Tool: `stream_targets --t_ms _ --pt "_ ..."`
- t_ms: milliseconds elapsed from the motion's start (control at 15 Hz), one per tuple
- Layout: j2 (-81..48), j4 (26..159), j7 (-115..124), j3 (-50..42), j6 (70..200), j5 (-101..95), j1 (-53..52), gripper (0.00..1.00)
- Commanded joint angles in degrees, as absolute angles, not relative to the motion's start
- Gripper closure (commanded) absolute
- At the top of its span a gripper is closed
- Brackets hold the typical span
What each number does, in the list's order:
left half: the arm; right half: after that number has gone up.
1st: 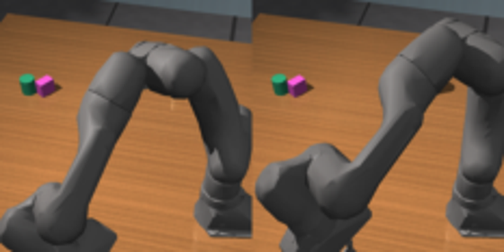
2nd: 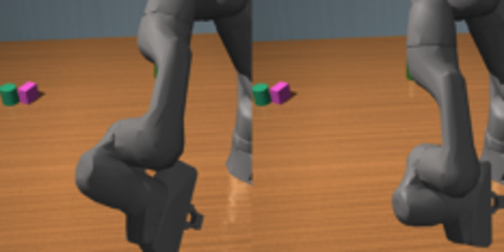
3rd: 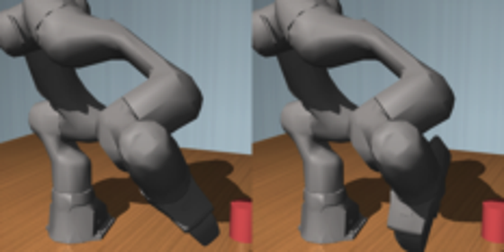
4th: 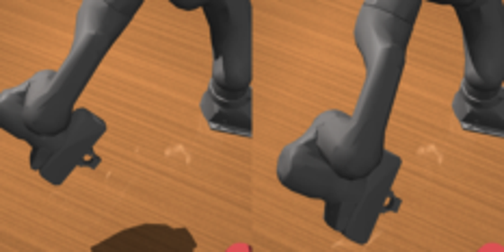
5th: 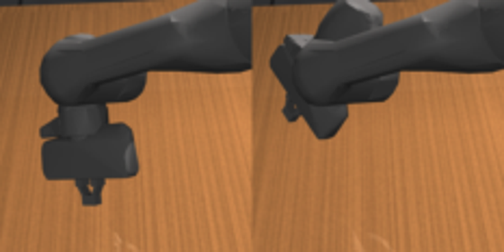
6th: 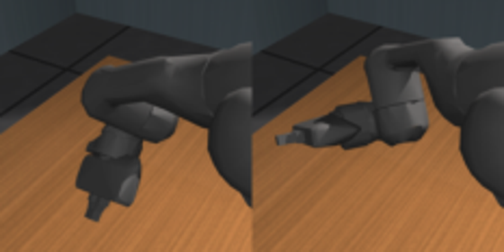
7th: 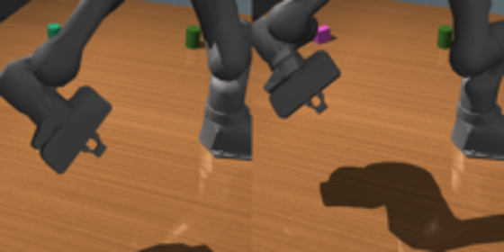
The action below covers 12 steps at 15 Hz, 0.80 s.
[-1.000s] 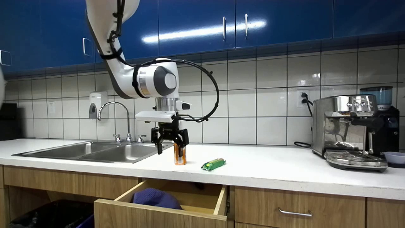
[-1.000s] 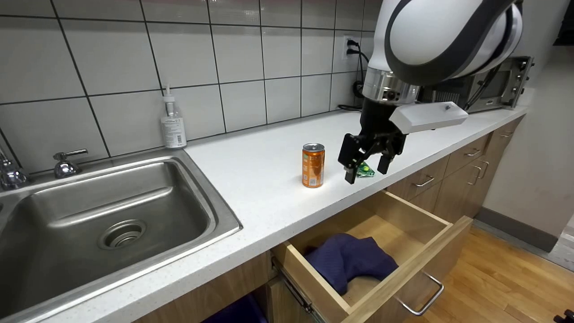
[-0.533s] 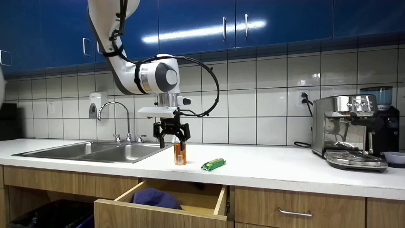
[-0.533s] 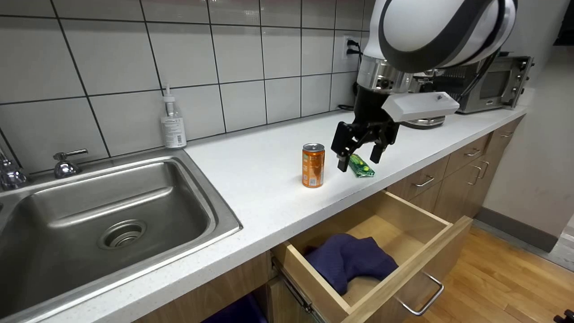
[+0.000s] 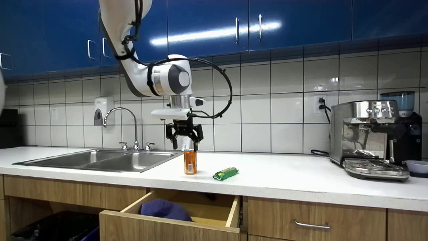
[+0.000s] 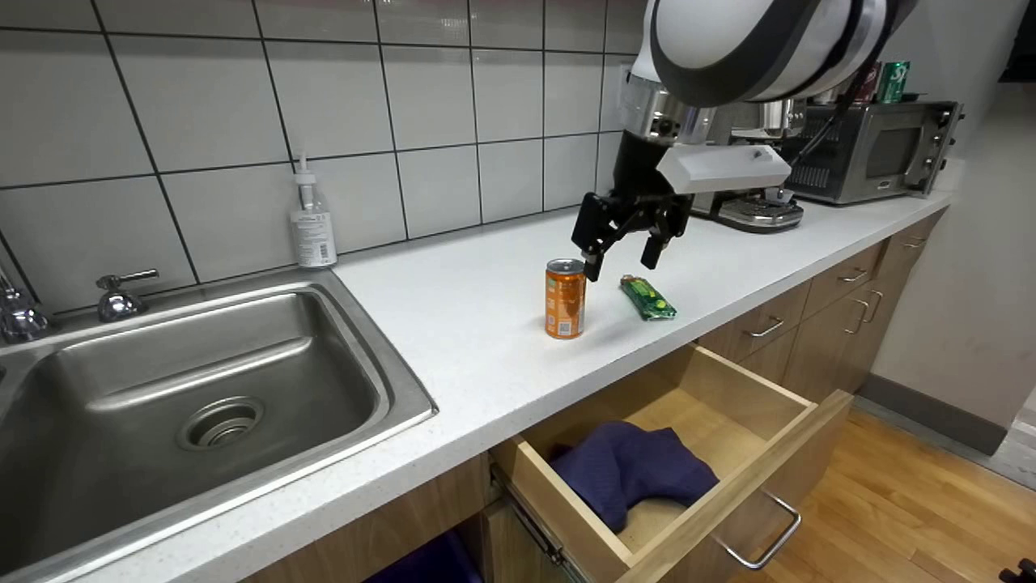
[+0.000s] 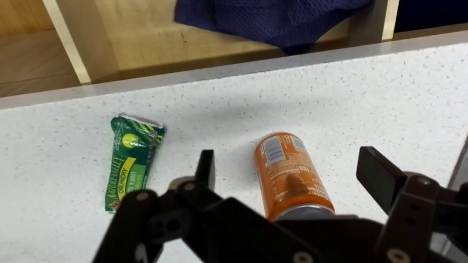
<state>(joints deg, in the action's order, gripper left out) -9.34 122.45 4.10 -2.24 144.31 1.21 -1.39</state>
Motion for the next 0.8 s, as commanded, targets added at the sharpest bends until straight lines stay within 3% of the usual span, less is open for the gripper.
stream_targets --t_ms 0,733 --pt "-12.3 118.0 3.1 -1.6 144.0 0.8 -0.8 0.00" --pt "-19.5 109.2 3.1 -1.5 144.3 0.6 -1.0 0.00"
